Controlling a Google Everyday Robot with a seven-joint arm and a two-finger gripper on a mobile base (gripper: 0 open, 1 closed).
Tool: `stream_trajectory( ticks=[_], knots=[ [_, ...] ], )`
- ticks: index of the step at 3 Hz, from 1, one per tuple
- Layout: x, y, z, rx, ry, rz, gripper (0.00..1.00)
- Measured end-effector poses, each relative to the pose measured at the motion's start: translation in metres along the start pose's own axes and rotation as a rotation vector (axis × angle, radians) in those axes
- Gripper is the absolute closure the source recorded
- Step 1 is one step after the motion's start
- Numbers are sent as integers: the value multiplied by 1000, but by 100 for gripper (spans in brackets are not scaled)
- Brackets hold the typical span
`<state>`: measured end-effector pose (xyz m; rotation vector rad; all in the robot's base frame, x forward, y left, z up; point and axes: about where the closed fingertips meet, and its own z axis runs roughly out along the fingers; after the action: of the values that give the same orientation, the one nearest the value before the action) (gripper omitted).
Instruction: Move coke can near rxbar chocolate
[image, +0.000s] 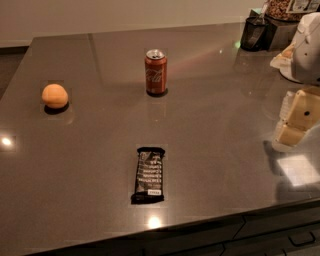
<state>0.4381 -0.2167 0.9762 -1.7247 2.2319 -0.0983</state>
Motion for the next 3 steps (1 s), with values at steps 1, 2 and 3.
stream_trajectory(
  ticks=[1,2,3],
  knots=[
    [0,0,0,0,0,0,0],
    [-14,-12,3,6,-33,29,0],
    [-50,-46,24,0,-119,97,0]
  ],
)
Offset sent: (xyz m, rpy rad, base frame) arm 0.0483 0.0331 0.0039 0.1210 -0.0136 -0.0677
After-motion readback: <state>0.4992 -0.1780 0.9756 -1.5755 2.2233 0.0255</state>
